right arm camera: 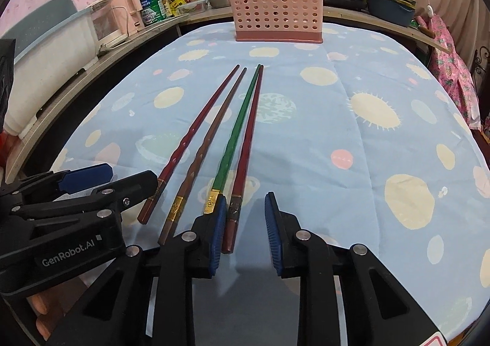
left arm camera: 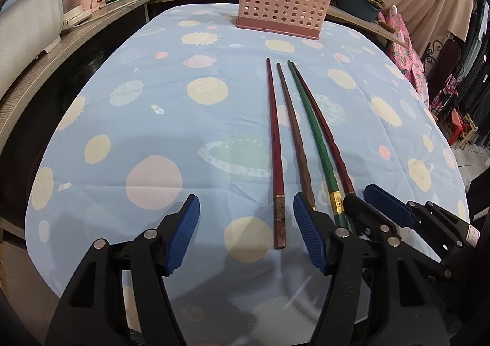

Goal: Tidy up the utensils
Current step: 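Grasp a dark red chopstick with the right tool while the left tool grasps another dark red one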

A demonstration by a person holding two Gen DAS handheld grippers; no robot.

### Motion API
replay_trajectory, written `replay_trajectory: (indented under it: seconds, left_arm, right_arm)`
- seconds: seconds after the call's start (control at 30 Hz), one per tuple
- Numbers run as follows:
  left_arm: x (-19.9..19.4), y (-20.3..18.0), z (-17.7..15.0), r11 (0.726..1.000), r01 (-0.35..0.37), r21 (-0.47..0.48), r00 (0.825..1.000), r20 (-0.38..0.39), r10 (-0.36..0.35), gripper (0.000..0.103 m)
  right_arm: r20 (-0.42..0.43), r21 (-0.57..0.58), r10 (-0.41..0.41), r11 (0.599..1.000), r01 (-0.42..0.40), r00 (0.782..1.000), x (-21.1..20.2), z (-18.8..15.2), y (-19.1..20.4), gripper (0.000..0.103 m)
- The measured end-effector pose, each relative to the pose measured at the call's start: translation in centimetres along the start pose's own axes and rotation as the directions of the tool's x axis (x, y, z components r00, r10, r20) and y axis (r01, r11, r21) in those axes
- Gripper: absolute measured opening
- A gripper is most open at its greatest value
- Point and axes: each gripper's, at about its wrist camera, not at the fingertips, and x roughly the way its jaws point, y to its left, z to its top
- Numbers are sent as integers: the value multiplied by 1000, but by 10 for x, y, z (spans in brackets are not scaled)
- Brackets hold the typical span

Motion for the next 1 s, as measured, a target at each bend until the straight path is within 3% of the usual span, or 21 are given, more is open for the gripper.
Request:
replay_trajectory:
  seconds: [0.37, 0.6, 0.67, 0.93, 1.0]
  left_arm:
    - [7, -10, -4, 1000, -2, 22, 1000, -16, 2, 60]
    - [7, -13, -7, 999, -27, 39, 1000, -5, 27, 60]
    - [6, -13, -8, 999, -34, 38, 999, -1, 34, 56]
    - [5, -9, -6, 999, -18, 31, 1000, -10, 18, 11]
    - [5, -7, -6, 1000, -5, 25, 1000, -16, 6, 9]
  right_arm:
    - [15, -10, -40, 999, 40, 999, -3, -5, -6, 8]
    - [13, 45, -49, 998, 49, 999, -8, -8, -25, 7]
    - [13, 59, -49, 997, 48, 999, -10, -9, -29, 7]
    - [13, 83, -42, 996, 41, 999, -12, -11, -36, 7]
    - [13, 86, -41, 995, 40, 999, -13, -12, -37, 7]
